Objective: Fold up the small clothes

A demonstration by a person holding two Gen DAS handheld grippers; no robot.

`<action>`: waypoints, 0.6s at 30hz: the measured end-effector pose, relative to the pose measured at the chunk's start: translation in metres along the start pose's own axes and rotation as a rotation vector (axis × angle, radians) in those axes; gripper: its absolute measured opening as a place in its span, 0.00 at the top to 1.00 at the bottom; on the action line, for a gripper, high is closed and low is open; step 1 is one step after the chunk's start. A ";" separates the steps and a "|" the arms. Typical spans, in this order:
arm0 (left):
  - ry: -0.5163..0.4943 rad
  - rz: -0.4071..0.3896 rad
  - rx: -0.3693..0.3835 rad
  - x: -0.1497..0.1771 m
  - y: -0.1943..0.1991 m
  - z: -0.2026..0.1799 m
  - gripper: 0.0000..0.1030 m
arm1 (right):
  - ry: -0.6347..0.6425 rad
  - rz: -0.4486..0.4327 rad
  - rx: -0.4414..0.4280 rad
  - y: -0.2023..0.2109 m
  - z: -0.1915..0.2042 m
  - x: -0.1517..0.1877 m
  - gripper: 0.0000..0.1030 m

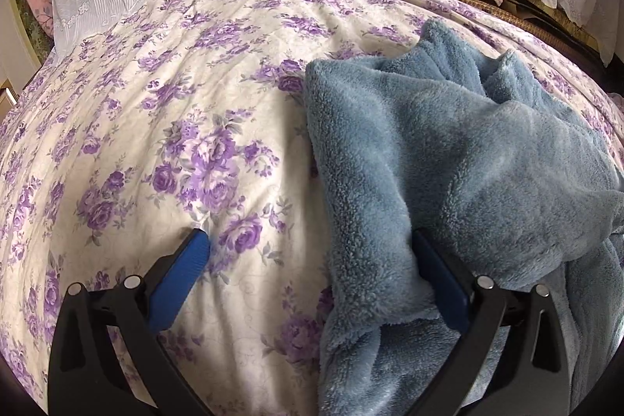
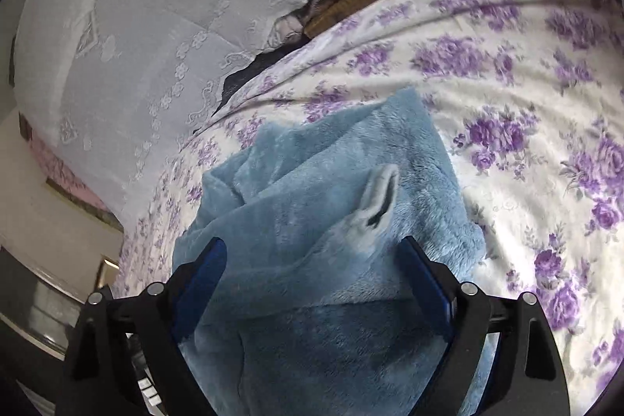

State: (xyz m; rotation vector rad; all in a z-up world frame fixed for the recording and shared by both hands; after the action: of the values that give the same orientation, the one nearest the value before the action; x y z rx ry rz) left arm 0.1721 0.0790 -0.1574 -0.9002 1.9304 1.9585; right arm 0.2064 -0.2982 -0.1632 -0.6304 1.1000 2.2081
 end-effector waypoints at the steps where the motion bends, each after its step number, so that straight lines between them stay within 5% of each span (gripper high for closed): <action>1: 0.002 0.001 0.002 0.000 0.000 0.000 0.04 | 0.002 -0.006 0.009 -0.003 -0.003 -0.003 0.24; 3: 0.004 0.001 0.004 0.001 0.001 0.000 0.04 | 0.018 -0.012 0.020 -0.010 -0.003 -0.010 0.54; 4: 0.004 -0.001 0.005 0.001 0.001 0.000 0.04 | 0.021 -0.005 -0.005 -0.015 0.000 -0.014 0.81; 5: 0.006 -0.007 0.009 0.000 0.002 0.001 0.04 | 0.024 -0.007 -0.028 -0.017 0.003 -0.017 0.90; 9: 0.017 -0.036 0.039 -0.003 0.009 0.003 0.04 | 0.227 -0.172 -0.082 0.013 0.050 -0.040 0.90; 15: 0.017 -0.011 0.043 -0.002 0.005 0.002 0.04 | 0.139 0.006 0.109 -0.036 -0.024 -0.026 0.81; 18: 0.009 -0.015 0.033 -0.002 0.008 0.002 0.04 | 0.055 -0.024 0.036 -0.021 -0.027 -0.036 0.74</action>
State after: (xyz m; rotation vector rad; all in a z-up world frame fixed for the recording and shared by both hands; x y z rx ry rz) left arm 0.1686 0.0803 -0.1503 -0.9132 1.9496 1.9120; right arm 0.2505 -0.3205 -0.1669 -0.6884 1.1513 2.1578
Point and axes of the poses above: each gripper's, at about its wrist camera, not at the fingertips, and y roughly against the way its jaws point, z to its left, x to its underside, the point moved 5 cm from there along -y, roughly the way its jaws point, and after that the axes turned 9 degrees about y, right-handed, at the moved point
